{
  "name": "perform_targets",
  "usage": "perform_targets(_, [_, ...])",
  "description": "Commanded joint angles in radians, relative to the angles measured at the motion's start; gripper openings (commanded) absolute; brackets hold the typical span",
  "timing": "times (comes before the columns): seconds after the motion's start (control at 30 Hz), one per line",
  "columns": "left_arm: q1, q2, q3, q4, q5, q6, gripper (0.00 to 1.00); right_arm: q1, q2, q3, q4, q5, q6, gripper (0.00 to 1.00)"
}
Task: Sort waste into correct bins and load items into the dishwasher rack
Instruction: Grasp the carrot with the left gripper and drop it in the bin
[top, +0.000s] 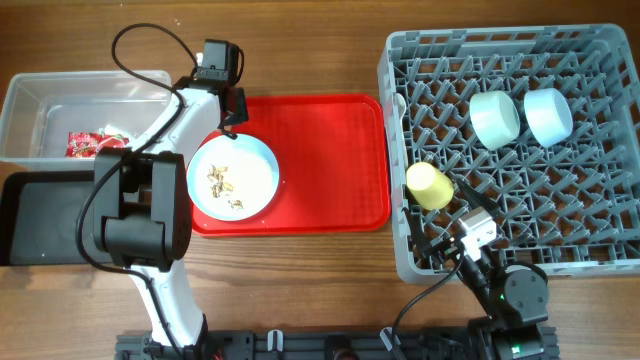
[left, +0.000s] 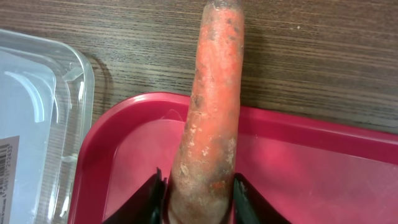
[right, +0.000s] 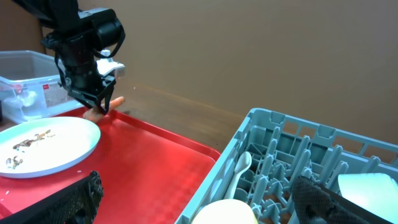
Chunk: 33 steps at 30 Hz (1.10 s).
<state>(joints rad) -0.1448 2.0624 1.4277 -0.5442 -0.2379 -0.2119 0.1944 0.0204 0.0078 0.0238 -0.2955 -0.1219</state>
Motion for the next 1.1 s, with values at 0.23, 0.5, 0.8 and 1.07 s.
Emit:
perform_targets(0.23, [0.004, 0.031, -0.016, 0.029, 0.046, -0.005, 0.26, -0.006, -0.006, -0.003, 0.005, -0.017, -0.009, 1.0])
perform_targets(0.5, [0.041, -0.193, 0.078, 0.008, 0.039, -0.005, 0.22, -0.006, -0.006, -0.003, 0.005, -0.017, -0.009, 1.0])
perform_targets(0.8, [0.321, -0.359, 0.066, -0.29, -0.062, -0.328, 0.39, -0.006, -0.006, -0.003, 0.005, -0.017, -0.009, 1.0])
perform_targets(1.07, [0.412, -0.338, 0.088, -0.307, 0.251, -0.207, 0.75, -0.006, -0.006, -0.003, 0.005, -0.017, -0.009, 1.0])
